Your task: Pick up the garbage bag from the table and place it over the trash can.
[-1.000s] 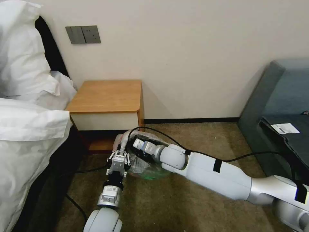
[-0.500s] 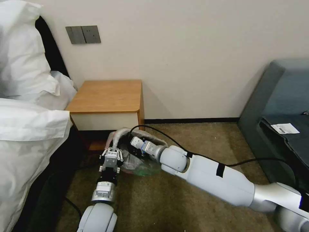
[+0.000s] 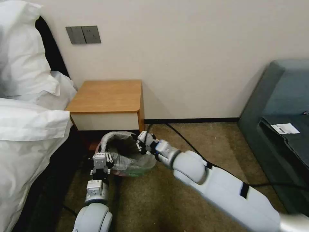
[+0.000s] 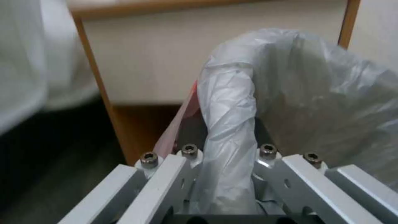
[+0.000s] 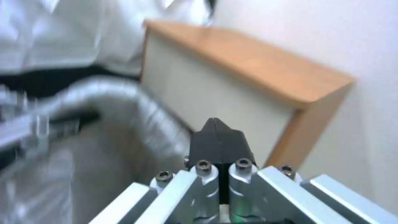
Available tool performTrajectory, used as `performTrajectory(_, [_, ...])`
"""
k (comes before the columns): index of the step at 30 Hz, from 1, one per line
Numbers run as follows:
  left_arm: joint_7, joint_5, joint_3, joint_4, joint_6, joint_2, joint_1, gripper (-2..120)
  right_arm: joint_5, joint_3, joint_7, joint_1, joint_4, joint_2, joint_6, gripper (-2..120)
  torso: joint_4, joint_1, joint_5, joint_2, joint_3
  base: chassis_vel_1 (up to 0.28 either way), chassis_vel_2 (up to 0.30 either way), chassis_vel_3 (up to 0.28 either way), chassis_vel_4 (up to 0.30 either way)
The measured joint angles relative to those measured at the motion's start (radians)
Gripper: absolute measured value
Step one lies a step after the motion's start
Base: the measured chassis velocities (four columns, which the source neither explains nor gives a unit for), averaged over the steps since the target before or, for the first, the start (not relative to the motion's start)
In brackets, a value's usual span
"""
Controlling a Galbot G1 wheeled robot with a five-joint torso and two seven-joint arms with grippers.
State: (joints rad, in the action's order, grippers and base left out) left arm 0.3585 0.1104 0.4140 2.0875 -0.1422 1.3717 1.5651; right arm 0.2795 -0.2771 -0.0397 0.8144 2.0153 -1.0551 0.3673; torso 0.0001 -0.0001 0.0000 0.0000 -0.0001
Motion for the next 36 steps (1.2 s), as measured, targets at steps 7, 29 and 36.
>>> performTrajectory(7, [0.028,0.286,-0.017,0.052,-0.141,-0.004,-0.009,10,-0.07,0.245,0.055,0.267,0.15,-0.029,-0.09,23,-0.0003,0.0,0.0002,0.0,0.0,0.0,0.0,0.0,0.0])
performTrajectory(29, [-0.002,0.554,0.019,-0.064,-0.302,-0.011,-0.068,10,-0.194,0.471,0.234,0.568,0.191,-0.104,-0.317,99,-0.0002,0.0,-0.0001,0.0,0.0,0.0,0.0,0.0,0.0])
performTrajectory(36, [-0.01,0.606,0.026,-0.082,-0.322,-0.017,-0.069,10,-0.191,0.478,0.247,0.533,0.164,-0.109,-0.325,100,0.0,0.0,-0.0001,0.0,0.0,0.0,0.0,0.0,0.0])
